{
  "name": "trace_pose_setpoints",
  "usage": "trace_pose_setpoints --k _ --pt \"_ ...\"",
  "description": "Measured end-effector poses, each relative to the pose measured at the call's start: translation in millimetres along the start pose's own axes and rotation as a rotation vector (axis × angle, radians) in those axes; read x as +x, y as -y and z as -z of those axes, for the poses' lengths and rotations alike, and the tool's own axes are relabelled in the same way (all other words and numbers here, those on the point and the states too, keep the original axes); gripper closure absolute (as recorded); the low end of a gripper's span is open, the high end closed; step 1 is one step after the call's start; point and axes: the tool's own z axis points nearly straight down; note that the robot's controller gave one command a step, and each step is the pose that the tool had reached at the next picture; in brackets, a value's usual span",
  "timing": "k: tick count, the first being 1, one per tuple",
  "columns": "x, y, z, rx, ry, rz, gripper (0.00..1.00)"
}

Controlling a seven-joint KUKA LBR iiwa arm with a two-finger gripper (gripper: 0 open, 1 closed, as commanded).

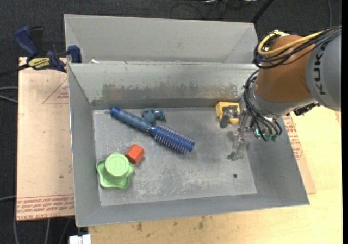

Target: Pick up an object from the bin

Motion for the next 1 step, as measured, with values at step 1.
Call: trace_pose_setpoints --k 1 --pt "-7.2 -104.4 -79.5 -0.004 0.002 0.008 0.00"
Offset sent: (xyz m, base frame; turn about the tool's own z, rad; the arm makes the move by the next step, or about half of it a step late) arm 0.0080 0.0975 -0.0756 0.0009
